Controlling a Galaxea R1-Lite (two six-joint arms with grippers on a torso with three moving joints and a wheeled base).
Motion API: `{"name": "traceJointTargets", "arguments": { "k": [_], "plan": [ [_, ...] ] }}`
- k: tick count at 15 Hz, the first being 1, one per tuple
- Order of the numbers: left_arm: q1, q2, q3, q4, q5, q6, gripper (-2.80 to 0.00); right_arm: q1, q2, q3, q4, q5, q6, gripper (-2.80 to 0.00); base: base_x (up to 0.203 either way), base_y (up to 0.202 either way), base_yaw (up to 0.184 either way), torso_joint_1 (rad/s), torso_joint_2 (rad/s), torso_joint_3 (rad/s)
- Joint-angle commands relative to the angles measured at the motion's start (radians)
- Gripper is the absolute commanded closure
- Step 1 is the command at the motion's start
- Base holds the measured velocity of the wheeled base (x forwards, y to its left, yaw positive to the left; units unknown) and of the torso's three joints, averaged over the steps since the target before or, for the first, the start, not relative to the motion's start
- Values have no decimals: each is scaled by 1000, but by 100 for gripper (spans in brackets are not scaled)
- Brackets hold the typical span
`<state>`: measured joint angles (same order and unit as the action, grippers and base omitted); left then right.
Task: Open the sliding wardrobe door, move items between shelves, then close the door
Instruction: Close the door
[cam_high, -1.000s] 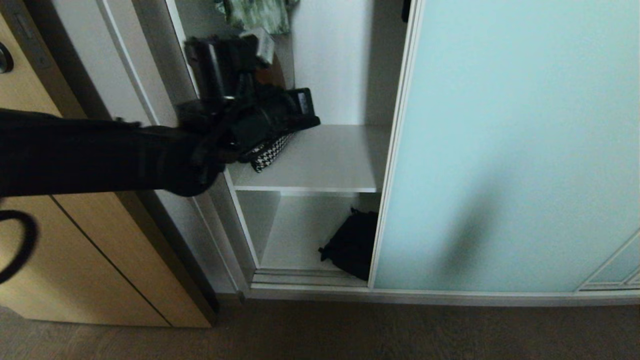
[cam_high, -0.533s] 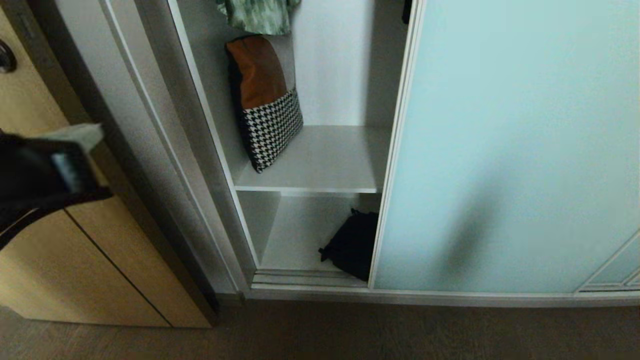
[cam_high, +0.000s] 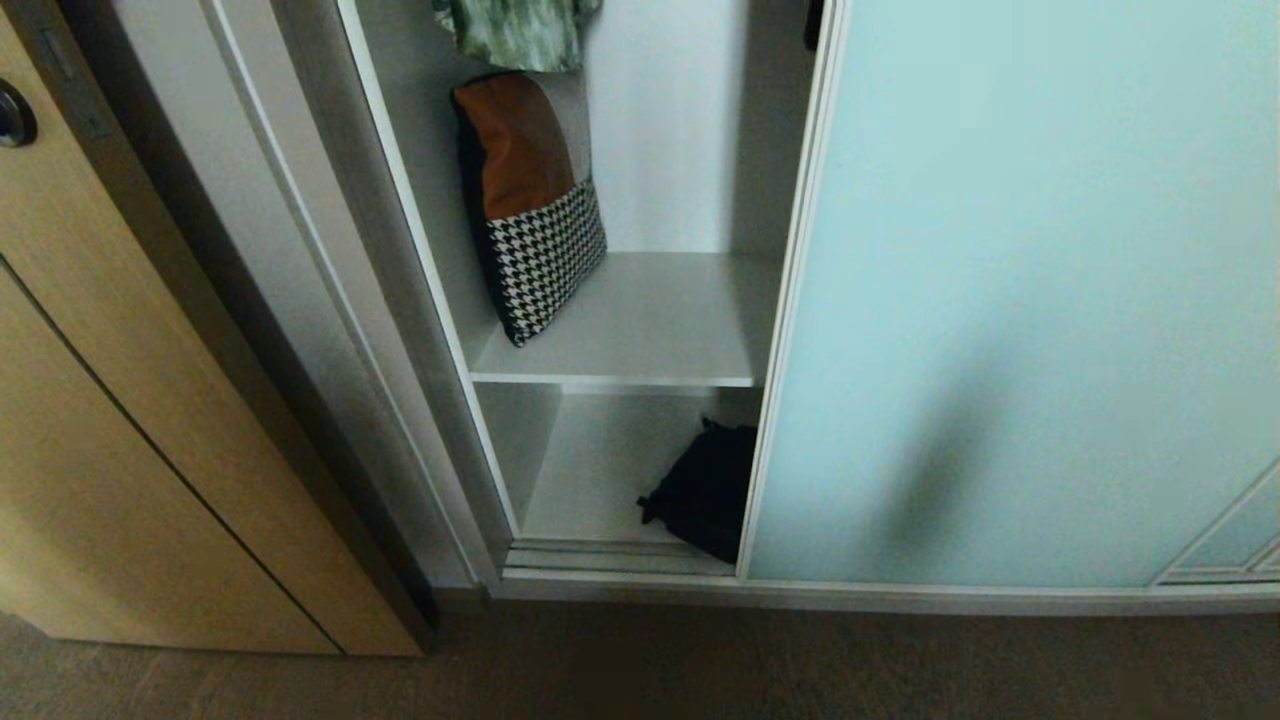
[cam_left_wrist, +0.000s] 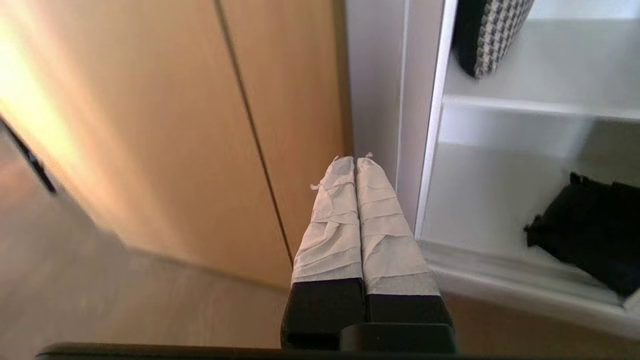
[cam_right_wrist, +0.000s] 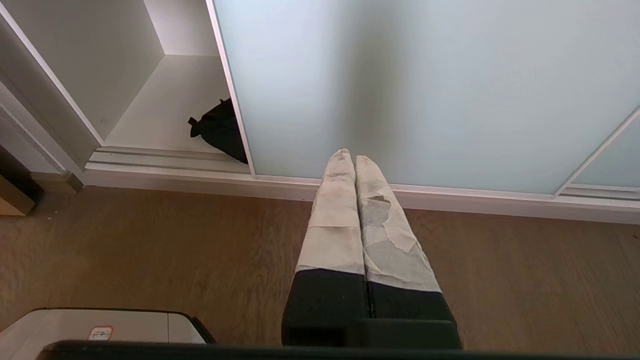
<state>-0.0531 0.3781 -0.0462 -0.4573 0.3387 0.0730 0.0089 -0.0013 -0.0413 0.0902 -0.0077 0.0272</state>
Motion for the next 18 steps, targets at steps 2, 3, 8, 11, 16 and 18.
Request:
{"name": "traceJointTargets", "arguments": {
  "k": [2, 3, 8, 11, 16, 18],
  "plan": [
    [95, -134, 46, 104, -8, -108, 0, 0, 0, 0, 0, 0, 0, 0, 0, 0, 0, 0, 0, 0],
    [104, -144, 46, 117, -13, -140, 0, 0, 0, 0, 0, 0, 0, 0, 0, 0, 0, 0, 0, 0],
    [81, -366, 42, 295, -268, -131, 0, 0, 0, 1, 0, 0, 0, 0, 0, 0, 0, 0, 0, 0],
    [78, -375, 42, 418, -379, -210, 0, 0, 0, 0, 0, 0, 0, 0, 0, 0, 0, 0, 0, 0],
    [77, -373, 37, 472, -345, -15, 0, 0, 0, 1, 0, 0, 0, 0, 0, 0, 0, 0, 0, 0],
    [78, -373, 46, 459, -360, 32, 0, 0, 0, 1, 0, 0, 0, 0, 0, 0, 0, 0, 0, 0]
  ]
}}
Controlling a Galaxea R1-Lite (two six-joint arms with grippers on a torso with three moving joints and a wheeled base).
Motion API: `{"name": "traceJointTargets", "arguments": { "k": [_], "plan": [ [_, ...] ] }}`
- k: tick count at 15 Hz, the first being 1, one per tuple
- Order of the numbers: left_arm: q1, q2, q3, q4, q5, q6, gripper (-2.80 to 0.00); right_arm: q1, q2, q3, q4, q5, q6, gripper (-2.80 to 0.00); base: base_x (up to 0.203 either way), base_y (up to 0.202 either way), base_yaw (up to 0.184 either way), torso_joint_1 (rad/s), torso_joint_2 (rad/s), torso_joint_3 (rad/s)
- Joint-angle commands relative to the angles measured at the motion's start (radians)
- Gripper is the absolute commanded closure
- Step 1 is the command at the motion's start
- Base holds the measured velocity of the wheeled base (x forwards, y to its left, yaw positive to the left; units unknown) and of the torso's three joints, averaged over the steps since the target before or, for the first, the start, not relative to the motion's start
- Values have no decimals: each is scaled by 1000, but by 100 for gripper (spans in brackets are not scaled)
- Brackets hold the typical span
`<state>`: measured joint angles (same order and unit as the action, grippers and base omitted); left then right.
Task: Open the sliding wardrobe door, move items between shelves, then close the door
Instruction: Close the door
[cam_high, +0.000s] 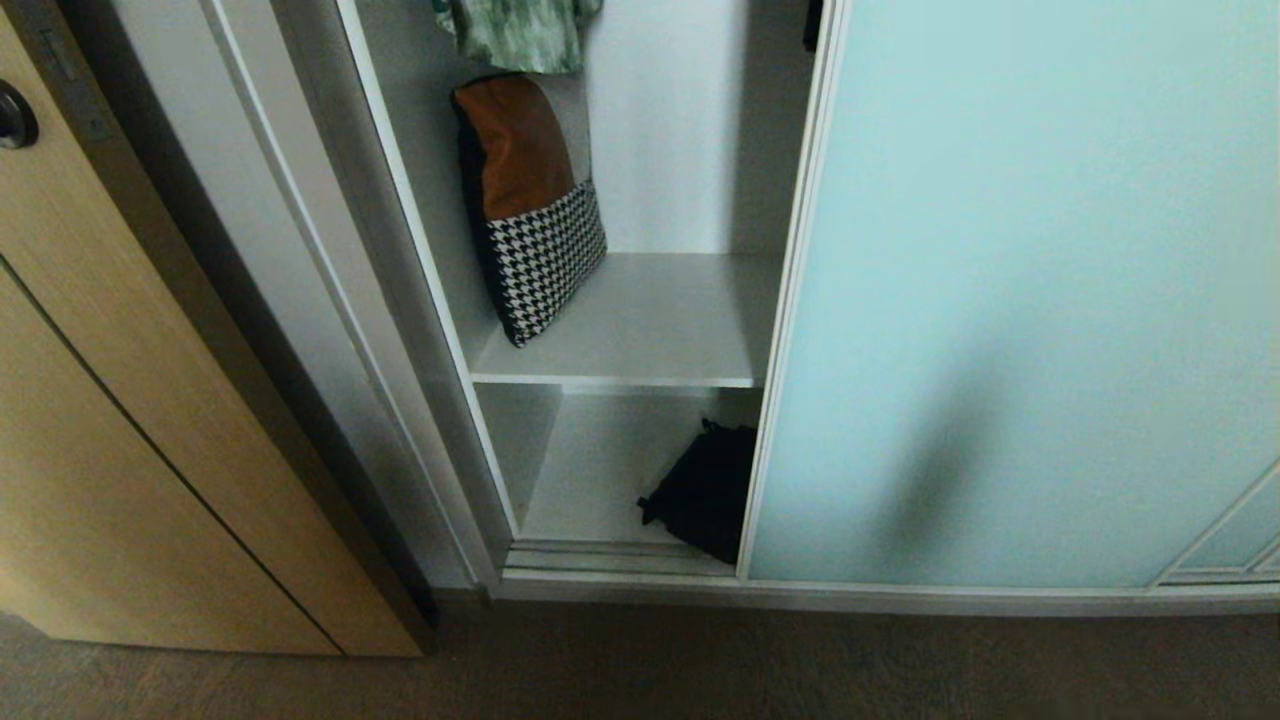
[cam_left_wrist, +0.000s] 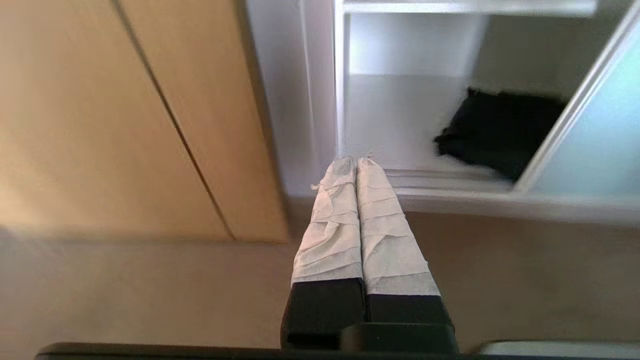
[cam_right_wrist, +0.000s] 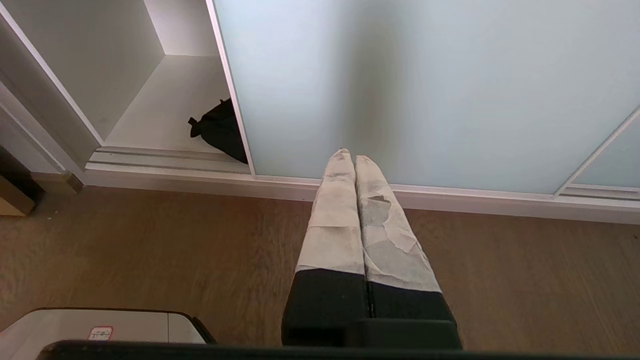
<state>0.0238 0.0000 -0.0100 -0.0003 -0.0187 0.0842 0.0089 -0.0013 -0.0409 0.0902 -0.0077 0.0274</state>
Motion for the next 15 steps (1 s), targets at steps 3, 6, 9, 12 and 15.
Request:
{"name": "traceJointTargets", "arguments": {
  "k": [3, 6, 9, 12, 15],
  "plan": [
    [-1, 3, 10, -1, 0, -15, 0, 0, 0, 0, 0, 0, 0, 0, 0, 0, 0, 0, 0, 0],
    [-1, 5, 10, -1, 2, -32, 0, 0, 0, -1, 0, 0, 0, 0, 0, 0, 0, 0, 0, 0],
    [-1, 3, 10, -3, 2, -32, 0, 0, 0, -1, 0, 0, 0, 0, 0, 0, 0, 0, 0, 0],
    [-1, 4, 10, -3, 2, -32, 0, 0, 0, -1, 0, 0, -1, 0, 0, 0, 0, 0, 0, 0],
    [1, 5, 10, -3, 2, -32, 0, 0, -2, -1, 2, 0, -3, 0, 0, 0, 0, 0, 0, 0]
  ]
}}
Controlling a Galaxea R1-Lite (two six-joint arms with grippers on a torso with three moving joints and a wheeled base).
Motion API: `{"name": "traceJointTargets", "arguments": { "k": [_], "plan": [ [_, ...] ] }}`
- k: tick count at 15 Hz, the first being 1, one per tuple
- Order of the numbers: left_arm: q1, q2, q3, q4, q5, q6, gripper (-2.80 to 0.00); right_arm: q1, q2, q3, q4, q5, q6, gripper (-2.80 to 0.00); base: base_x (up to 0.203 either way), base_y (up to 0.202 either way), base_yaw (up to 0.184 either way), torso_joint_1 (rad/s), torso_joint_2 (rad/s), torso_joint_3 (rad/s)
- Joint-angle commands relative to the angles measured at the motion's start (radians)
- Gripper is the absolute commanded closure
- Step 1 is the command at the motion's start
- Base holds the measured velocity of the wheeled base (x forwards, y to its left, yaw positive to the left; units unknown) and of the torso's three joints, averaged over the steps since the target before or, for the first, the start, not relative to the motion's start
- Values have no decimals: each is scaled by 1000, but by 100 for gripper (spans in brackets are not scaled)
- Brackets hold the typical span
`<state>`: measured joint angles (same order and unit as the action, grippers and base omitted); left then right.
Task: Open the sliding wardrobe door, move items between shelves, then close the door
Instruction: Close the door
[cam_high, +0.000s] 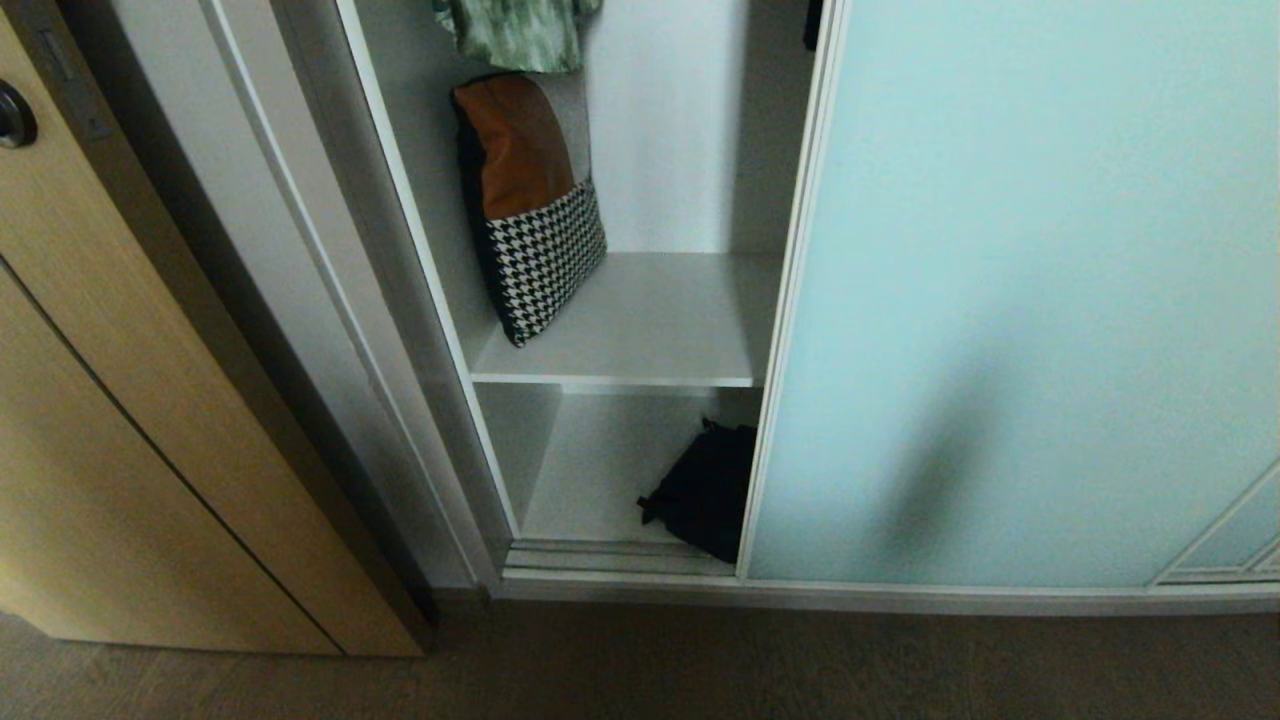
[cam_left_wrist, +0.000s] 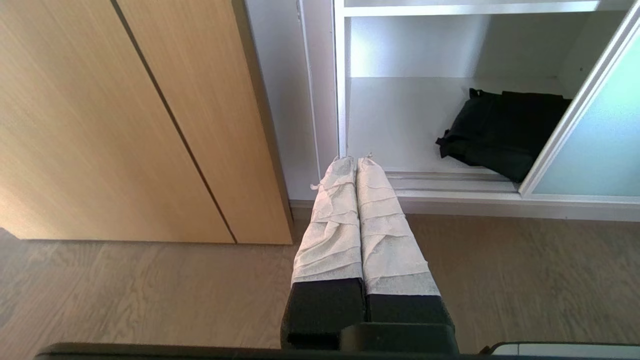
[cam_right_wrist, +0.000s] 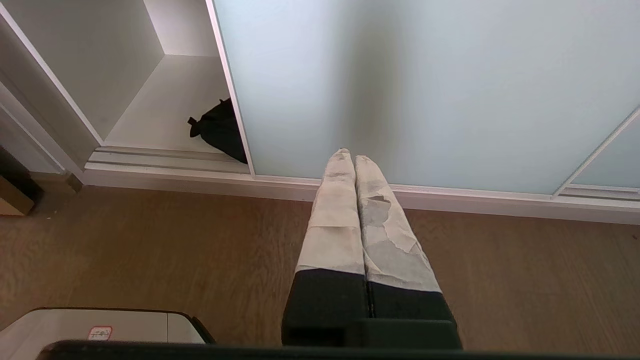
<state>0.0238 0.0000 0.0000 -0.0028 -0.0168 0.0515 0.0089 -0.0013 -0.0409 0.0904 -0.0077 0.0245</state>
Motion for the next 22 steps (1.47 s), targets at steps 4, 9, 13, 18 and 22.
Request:
{"name": "traceJointTargets", "arguments": {
  "k": [4, 9, 13, 18, 22],
  "plan": [
    [1, 5, 0, 0, 0, 1, 0, 0, 12, -34, 15, -5, -2, 0, 0, 0, 0, 0, 0, 0],
    [-1, 4, 0, 0, 0, 1, 0, 13, 358, -363, 76, 35, 79, 0, 0, 0, 0, 0, 0, 0],
    [-1, 4, 0, 0, 1, 1, 0, 19, 763, -589, -44, 156, 144, 0, 0, 0, 0, 0, 0, 0],
    [-1, 5, 0, 1, 1, 1, 0, 27, 1280, -948, -233, 261, 243, 0, 0, 0, 0, 0, 0, 0],
    [0, 5, 0, 0, 1, 0, 0, 115, 1577, -1148, -335, 296, 345, 0, 0, 0, 0, 0, 0, 0]
  ]
}}
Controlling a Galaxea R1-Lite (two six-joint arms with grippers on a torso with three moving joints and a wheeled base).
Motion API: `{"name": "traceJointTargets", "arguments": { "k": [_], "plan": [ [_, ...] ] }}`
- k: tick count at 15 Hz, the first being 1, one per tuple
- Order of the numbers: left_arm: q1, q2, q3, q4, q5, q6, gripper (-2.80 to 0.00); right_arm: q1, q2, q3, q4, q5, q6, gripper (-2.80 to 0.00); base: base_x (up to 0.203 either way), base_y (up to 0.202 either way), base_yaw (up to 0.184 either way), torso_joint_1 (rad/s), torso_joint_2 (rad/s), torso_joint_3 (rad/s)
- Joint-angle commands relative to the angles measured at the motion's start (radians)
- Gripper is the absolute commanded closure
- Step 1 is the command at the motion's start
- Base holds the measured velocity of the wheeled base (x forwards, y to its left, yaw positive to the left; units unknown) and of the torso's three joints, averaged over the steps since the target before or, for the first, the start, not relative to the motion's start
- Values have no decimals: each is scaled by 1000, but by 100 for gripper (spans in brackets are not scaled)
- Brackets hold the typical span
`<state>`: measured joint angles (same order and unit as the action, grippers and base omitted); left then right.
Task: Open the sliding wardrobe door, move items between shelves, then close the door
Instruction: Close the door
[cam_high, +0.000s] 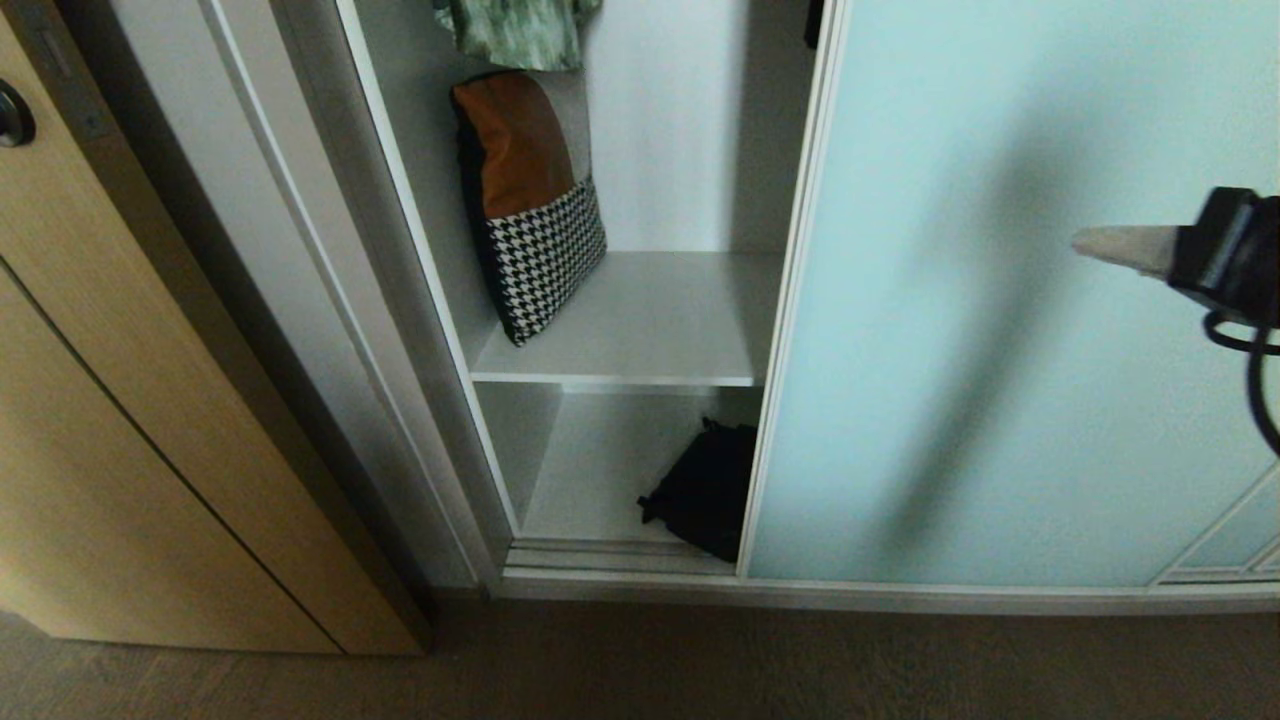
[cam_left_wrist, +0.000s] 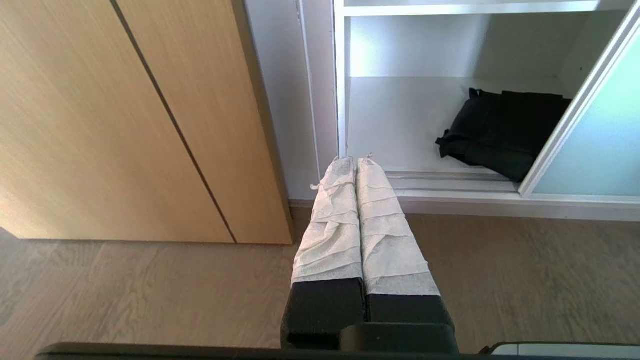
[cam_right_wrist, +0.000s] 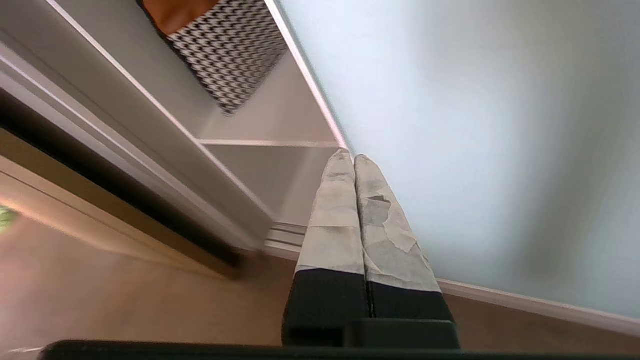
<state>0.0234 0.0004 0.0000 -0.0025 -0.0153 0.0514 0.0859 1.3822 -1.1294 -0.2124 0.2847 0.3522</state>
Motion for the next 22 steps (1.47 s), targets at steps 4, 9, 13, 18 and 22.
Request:
{"name": "traceJointTargets", "arguments": {
  "k": [4, 9, 13, 18, 22],
  "plan": [
    [0, 3, 0, -1, 0, 1, 0, 182, 424, -218, -176, -61, 51, 0, 0, 0, 0, 0, 0, 0],
    [0, 4, 0, -1, 0, 1, 0, 226, 560, -345, -195, -85, 113, 0, 0, 0, 0, 0, 0, 0],
    [1, 4, 0, -1, 0, 1, 0, 227, 652, -447, -193, -117, 116, 0, 0, 0, 0, 0, 0, 0],
    [0, 3, 0, -1, 0, 1, 0, 219, 735, -552, -188, -178, 111, 0, 0, 0, 0, 0, 0, 0],
    [0, 4, 0, -1, 0, 1, 0, 215, 744, -583, -188, -182, 108, 0, 0, 0, 0, 0, 0, 0]
  ]
}}
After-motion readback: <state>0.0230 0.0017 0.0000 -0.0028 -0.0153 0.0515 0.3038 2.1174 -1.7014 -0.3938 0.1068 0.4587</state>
